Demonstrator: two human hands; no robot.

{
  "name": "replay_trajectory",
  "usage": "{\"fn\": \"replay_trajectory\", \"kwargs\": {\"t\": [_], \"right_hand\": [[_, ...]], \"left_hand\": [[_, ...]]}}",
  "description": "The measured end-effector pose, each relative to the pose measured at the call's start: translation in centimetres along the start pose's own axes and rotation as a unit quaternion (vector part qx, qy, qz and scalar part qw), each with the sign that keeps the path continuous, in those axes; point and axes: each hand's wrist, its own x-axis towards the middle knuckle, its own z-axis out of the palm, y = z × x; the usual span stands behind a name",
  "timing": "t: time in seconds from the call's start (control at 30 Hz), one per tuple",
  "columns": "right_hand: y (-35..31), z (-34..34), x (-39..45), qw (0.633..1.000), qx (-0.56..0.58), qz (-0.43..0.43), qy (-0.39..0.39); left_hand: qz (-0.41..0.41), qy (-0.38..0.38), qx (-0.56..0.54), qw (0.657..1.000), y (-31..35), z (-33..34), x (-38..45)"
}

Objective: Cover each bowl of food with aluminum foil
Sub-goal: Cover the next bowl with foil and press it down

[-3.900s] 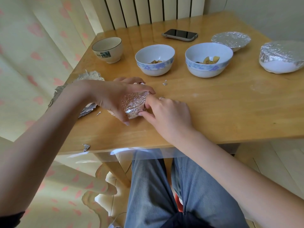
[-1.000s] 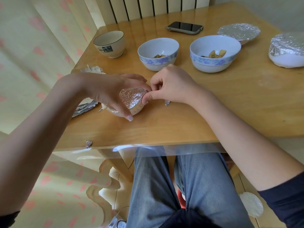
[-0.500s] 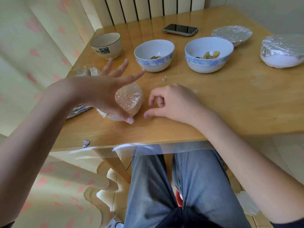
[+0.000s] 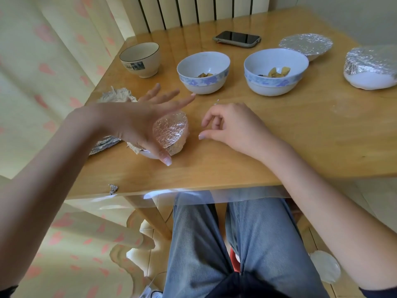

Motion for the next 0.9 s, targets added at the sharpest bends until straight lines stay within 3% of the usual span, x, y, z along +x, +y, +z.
{"fn": "replay_trajectory", "kwargs": {"t": [0.1,0.17,0.27,0.43,0.67,0.9], "right_hand": [[-0.9,0.3,0.2,0.998,-0.046,0.006,-0.032],[-1.9,1.0,-0.3,0.998,-0.058,0.016,0.007],[-3.3,2.4,-3.1,0.989,0.087,0.069,0.093],[-5.6,4.4,-5.9,0.925,0.354,0.134,-0.037],[-5.7,5.3,-5.0,0.866,0.469,0.170,-0.026],[-5.6,6.6,-3.9,0.863,0.480,0.160,0.004]], "left_hand": [[-0.018,0.000,-0.022,1.000,-0.3,-0.1,-0.1],[-0.012,-0.003,-0.032,0.999,-0.6,0.0,-0.1],[0.004,0.002,-0.055,0.998,-1.0,0.4,0.1],[-0.001,0.007,-0.072,0.997,-1.2,0.5,0.4],[-0.006,0.010,-0.064,0.998,-0.7,0.6,0.4],[0.003,0.016,-0.065,0.998,-0.7,0.8,0.4]]}}
